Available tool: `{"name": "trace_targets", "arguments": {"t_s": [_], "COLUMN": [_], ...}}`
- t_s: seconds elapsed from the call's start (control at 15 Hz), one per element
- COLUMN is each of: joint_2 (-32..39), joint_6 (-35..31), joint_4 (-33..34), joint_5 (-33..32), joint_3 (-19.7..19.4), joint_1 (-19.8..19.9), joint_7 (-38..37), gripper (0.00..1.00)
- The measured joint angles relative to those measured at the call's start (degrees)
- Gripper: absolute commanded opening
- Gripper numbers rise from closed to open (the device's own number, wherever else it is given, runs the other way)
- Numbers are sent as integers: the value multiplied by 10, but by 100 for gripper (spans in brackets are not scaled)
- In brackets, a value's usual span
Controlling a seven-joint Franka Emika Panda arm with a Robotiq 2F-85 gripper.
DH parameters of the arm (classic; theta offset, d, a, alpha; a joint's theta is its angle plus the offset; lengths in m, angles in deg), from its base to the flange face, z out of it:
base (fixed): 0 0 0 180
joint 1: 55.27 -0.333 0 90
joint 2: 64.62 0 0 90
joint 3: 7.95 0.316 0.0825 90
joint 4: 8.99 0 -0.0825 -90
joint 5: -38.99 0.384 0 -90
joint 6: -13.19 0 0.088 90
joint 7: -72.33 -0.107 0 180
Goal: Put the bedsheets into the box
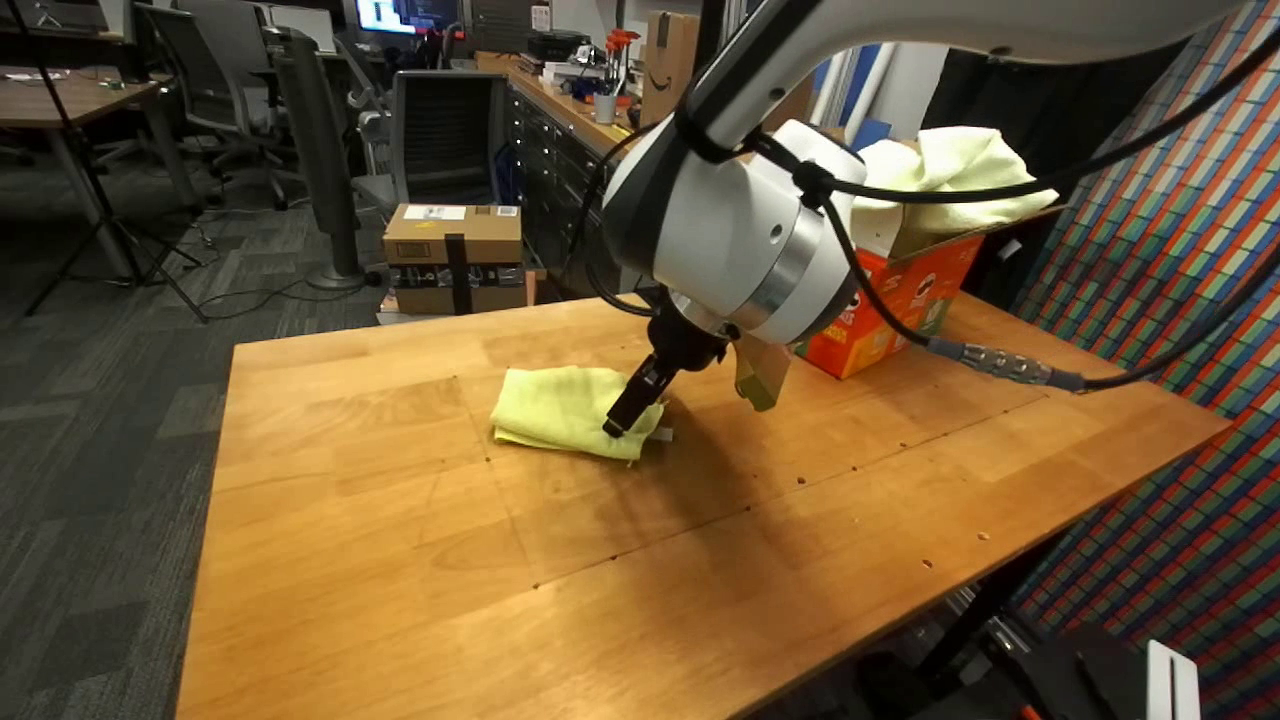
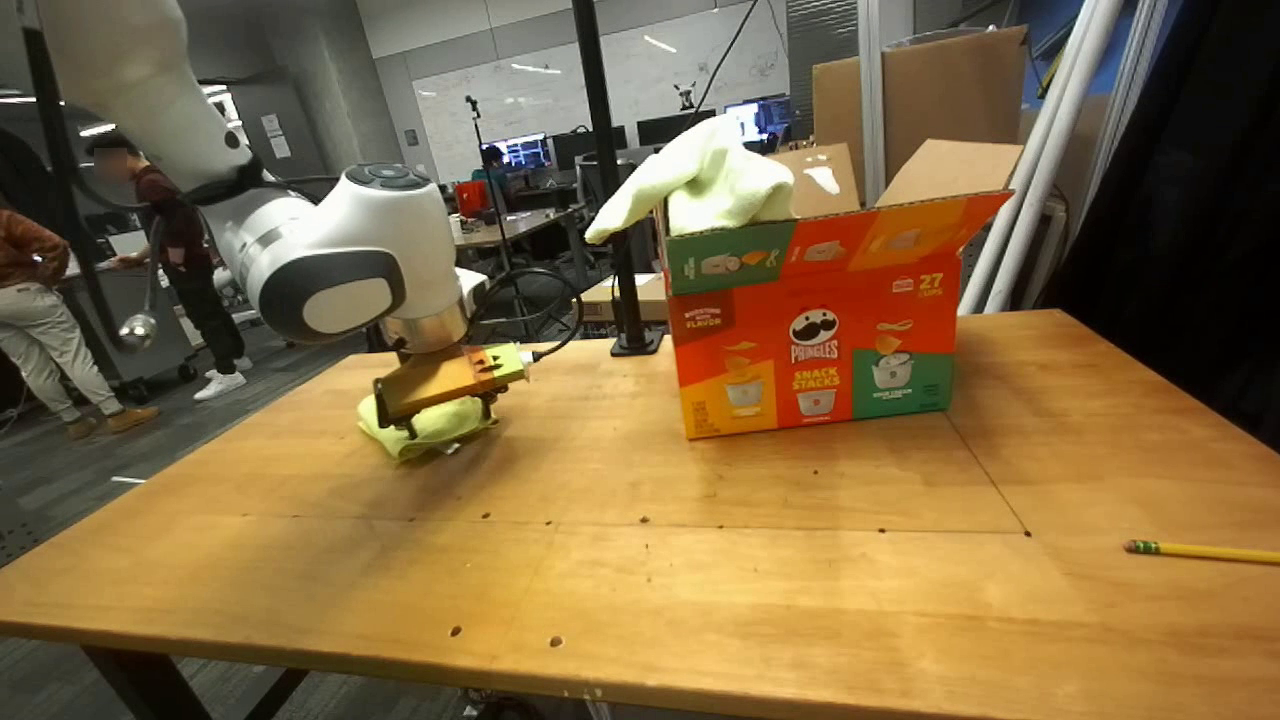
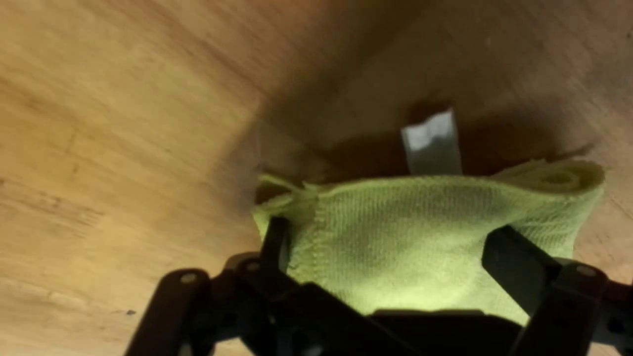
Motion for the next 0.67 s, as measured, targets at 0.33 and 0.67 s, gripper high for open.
{"name": "trace_targets", "arguments": {"t_s": [0.33, 0.67], "joint_2": [4, 4], "joint_6": [-18, -38], "joint_4": [11, 13], "joint_5": [0, -6], "joint_3": [6, 2], "joint_1": [0, -1], "joint_7": [0, 0], "gripper": [32, 0]}}
